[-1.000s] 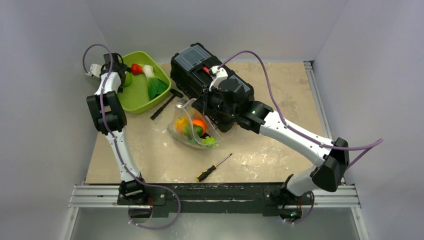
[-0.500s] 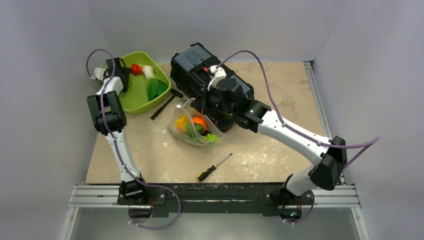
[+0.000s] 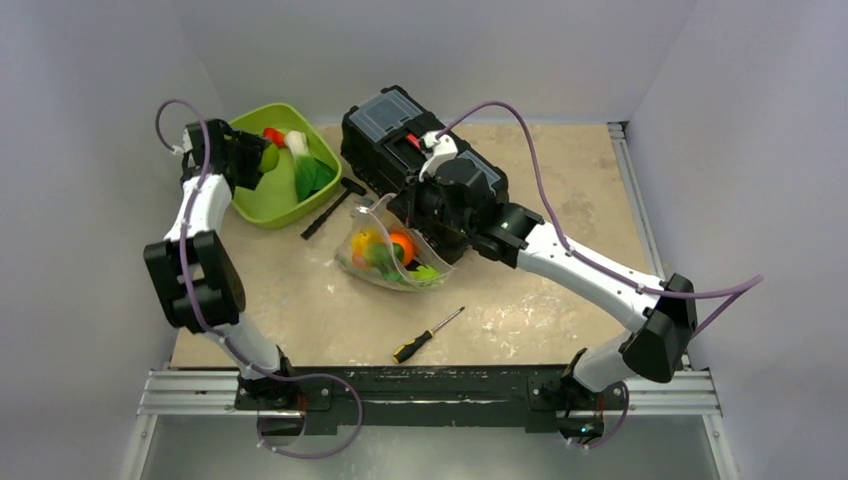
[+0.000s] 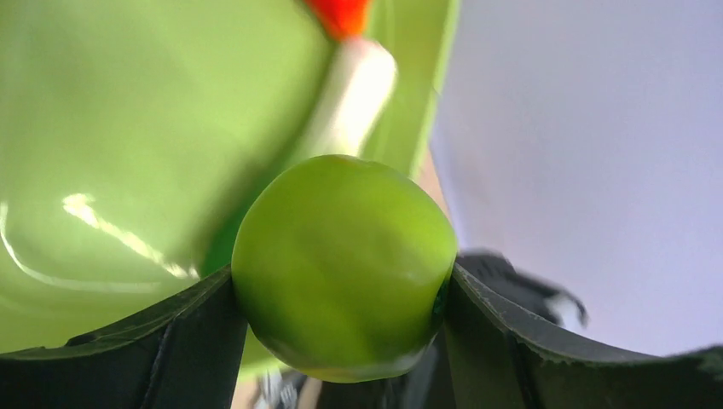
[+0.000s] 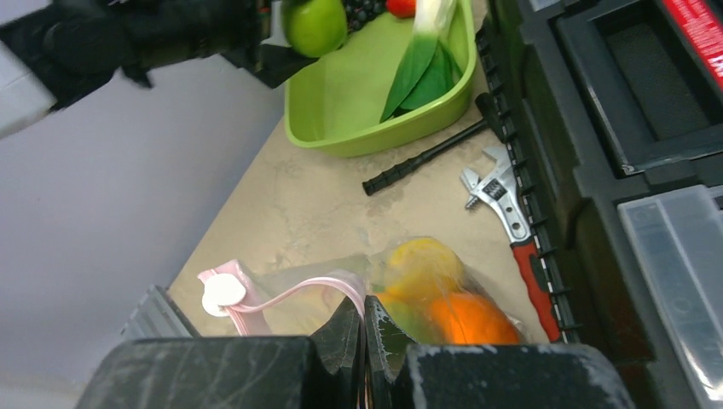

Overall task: Place the food in the zip-top bag and seal the zipper
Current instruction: Place the fake fruit in the zipper food storage bag.

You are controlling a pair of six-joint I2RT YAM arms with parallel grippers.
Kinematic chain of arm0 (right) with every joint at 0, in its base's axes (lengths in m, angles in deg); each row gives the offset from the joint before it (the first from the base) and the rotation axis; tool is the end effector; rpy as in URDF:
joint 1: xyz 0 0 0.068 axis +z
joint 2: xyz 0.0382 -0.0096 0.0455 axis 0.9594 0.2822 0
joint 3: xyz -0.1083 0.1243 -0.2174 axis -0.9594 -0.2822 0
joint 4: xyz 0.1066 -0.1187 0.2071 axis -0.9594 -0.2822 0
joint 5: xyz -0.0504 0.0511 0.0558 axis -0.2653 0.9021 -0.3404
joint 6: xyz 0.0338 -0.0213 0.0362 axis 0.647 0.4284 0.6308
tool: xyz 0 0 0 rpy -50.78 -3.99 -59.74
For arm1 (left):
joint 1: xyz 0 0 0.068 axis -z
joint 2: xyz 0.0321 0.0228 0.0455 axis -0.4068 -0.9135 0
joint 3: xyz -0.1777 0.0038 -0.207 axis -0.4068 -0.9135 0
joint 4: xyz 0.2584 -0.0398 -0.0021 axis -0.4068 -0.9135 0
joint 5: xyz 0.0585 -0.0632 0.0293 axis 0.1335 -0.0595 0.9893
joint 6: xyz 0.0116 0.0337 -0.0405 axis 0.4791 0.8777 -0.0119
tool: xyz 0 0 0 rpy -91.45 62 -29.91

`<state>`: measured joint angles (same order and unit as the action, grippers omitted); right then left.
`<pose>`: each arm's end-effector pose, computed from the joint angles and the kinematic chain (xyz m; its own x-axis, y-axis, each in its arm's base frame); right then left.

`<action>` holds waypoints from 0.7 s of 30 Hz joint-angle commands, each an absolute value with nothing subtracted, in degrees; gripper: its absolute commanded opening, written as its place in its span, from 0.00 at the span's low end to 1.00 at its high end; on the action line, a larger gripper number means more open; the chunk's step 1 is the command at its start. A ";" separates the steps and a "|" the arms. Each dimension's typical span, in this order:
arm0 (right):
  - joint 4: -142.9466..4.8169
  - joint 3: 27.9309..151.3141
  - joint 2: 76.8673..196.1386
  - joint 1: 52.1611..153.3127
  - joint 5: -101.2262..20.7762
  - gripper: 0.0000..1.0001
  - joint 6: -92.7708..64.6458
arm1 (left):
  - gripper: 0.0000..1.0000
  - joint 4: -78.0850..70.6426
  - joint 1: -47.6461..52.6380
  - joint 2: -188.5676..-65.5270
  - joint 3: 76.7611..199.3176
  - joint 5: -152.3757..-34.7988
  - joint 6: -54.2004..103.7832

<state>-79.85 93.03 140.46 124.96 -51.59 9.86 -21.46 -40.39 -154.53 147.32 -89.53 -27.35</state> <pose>0.2213 0.2731 0.3779 -0.5388 0.1428 -0.8302 -0.5413 0.6965 0.4711 0.4002 0.1149 0.2711 -0.0542 -0.9480 -0.3137 -0.6183 0.2785 -0.7349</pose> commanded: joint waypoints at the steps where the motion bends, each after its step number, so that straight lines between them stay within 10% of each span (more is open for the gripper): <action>1: -77.56 93.95 135.98 124.91 -57.43 0.00 6.61 | 0.17 -15.09 -40.13 -141.16 135.18 -107.30 -24.49; 10: -78.05 99.16 137.99 135.80 -73.11 0.00 8.09 | 0.13 -24.46 -39.20 -115.07 123.08 -132.21 -10.44; 21: -75.81 107.38 149.45 142.34 -76.20 0.00 6.43 | 0.14 -60.62 -37.67 -91.40 130.66 -124.29 13.70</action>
